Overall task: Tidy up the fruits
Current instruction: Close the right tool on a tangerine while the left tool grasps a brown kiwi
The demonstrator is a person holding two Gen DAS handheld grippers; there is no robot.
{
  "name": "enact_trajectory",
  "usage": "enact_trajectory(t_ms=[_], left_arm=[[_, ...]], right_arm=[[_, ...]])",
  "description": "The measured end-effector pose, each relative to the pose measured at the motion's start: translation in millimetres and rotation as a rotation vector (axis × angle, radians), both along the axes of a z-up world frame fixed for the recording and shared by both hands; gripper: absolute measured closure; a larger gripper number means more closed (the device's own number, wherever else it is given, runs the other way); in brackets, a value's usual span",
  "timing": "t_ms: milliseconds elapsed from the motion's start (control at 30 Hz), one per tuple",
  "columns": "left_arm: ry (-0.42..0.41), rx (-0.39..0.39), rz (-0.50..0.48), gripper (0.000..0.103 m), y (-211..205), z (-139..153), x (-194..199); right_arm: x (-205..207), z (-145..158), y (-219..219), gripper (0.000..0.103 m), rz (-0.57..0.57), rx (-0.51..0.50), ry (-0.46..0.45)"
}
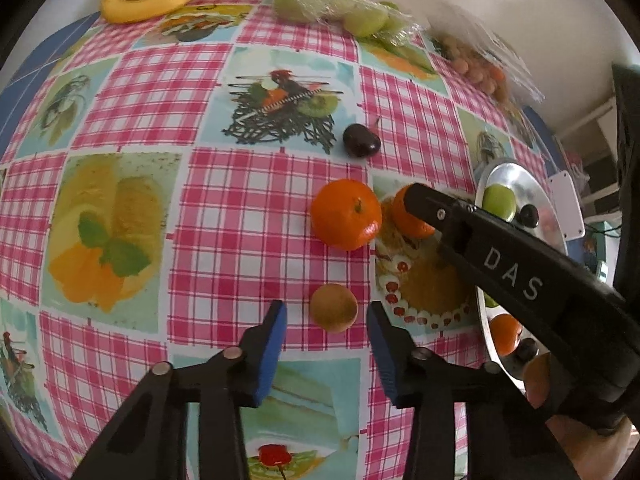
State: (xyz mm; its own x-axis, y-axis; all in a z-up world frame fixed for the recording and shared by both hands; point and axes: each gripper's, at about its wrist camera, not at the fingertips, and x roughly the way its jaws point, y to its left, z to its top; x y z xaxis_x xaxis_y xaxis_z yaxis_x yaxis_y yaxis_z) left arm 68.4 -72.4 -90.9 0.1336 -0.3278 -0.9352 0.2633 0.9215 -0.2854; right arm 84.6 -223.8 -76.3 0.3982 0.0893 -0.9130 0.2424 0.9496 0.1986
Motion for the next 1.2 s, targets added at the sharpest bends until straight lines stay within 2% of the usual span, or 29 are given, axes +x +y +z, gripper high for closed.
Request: enact_trajectory(t_ms=[133,300,567,1067,1200], left_arm=[[0.007,-0.007,-0.015,0.070,-5.9,-3.3,-3.2],[-0.009,-0.004,-0.018,0.075,-7.3,-0.8,-2.4],[-0.018,-0.004,0.001,0.077,1.1,-0.9,4.1],[0.011,-0.058,0.164,0.077,50.1,-3.0,31.3],[0.014,-0.058,0.185,0.076,53.5,-3.9,33.5]], right_arm=[[0.6,-0.6,2.3,0.063,0.007,-0.006,-0.001],[1.6,-0.9,5.2,0.063,0.021,-0.005,0.003],[3.0,-1.6,6.5,0.064,0.024,-0.017,0.005],[6.5,-3.5,9.9,0.064,0.006,-0.047,0.011],[8.0,-9.4,9.0,0.064,-0.004,-0.018,0.027]])
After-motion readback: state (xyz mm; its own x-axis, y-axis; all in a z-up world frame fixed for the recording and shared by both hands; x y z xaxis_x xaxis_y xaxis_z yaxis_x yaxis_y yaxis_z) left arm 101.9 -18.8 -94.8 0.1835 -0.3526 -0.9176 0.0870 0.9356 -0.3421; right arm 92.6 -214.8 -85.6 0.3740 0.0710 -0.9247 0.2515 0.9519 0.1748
